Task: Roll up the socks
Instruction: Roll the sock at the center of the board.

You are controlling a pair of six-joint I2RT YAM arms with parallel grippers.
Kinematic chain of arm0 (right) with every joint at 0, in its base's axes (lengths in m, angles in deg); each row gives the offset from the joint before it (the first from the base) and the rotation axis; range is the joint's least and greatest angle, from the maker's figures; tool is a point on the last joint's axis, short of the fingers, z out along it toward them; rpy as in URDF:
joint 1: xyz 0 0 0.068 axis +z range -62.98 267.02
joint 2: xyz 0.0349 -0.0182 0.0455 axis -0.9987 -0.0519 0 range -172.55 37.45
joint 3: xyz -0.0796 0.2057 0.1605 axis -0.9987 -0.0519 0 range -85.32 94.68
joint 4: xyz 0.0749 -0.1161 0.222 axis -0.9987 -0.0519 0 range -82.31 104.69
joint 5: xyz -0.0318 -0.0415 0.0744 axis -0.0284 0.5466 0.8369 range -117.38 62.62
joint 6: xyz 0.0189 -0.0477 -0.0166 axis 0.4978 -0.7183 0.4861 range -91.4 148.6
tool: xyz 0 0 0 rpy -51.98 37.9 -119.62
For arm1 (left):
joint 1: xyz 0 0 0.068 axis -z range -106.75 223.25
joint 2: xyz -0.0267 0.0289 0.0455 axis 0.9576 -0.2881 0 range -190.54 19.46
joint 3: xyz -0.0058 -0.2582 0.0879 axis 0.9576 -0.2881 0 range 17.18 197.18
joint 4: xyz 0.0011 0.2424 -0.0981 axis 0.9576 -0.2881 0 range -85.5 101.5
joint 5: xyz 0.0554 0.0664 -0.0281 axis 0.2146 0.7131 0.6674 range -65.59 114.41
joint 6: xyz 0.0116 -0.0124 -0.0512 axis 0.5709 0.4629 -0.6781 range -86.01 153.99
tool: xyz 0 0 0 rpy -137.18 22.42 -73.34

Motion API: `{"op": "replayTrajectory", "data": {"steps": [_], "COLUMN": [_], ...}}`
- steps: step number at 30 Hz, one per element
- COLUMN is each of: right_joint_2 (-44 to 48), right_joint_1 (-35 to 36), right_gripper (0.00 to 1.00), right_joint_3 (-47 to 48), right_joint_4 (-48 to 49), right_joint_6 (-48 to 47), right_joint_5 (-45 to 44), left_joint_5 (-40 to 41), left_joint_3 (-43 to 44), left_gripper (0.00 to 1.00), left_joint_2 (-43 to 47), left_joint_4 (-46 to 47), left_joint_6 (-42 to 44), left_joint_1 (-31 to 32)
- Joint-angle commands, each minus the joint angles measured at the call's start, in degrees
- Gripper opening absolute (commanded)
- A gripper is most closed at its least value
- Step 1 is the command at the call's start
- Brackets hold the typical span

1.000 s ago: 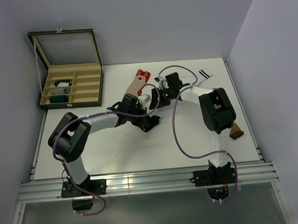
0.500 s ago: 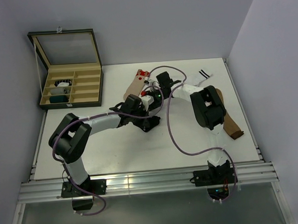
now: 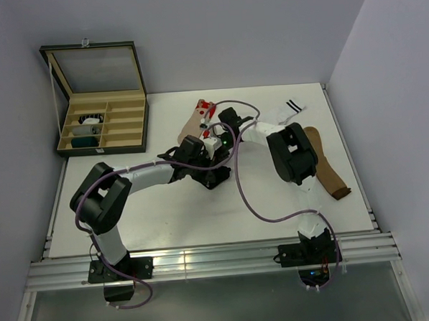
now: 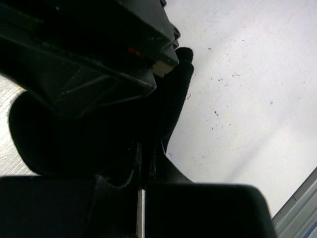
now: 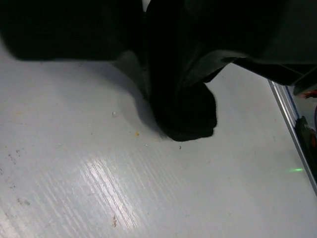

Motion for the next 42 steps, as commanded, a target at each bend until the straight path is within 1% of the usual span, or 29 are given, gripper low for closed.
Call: {"op": "replayTrajectory", "data": {"steps": [1, 2, 5, 13, 16, 21, 28, 30, 35, 42], "right_joint_2": [-2.82, -2.47, -1.94, 0.17, 1.22, 2.19, 2.46, 2.90, 3.25, 3.07], "right_joint_1": [0.68, 0.68, 0.68, -0.37, -0.64, -1.08, -2.22, -2.48, -2.84, -3.01], "right_gripper": [0.24, 0.12, 0.00, 0.00, 0.00, 0.00, 0.00, 0.00, 0.00, 0.00], "right_joint_3": [-0.81, -1.34, -1.78, -3.98, -4.68, -5.56, -6.44, -6.96, -7.23, -7.93], "right_joint_4": [-3.44, -2.91, -1.50, 2.28, 3.42, 4.30, 5.88, 6.85, 7.03, 8.00], "right_joint_6": [-1.35, -0.99, -0.03, 3.22, 4.37, 5.60, 6.57, 8.76, 9.47, 9.82], "right_joint_5": [-3.28, -3.54, -4.50, -8.11, -10.39, -11.71, -13.65, -14.52, -15.41, -13.74], "left_joint_5": [3.27, 3.27, 3.53, 7.04, 8.45, 10.04, 8.37, 8.72, 9.60, 6.88], "left_joint_3": [-1.52, -1.52, -1.34, -0.03, 0.85, 0.51, -1.96, -2.31, -2.58, -4.33], "left_gripper": [0.01, 0.01, 0.01, 0.01, 0.01, 0.01, 0.00, 0.01, 0.01, 0.01], "left_joint_2": [-0.20, -0.11, 0.59, 5.16, 5.86, 7.18, 7.27, 6.74, 8.06, 7.80], "left_joint_4": [-7.09, -7.09, -7.09, -8.23, -8.94, -8.41, -7.79, -7.71, -6.48, -2.88], "left_joint_6": [2.13, 2.13, 1.87, 1.17, 1.61, 0.73, -1.29, -2.17, -1.12, 0.37], "left_joint_1": [0.12, 0.20, 0.38, 1.79, 2.92, 3.90, 3.90, 3.98, 4.95, 5.04]}}
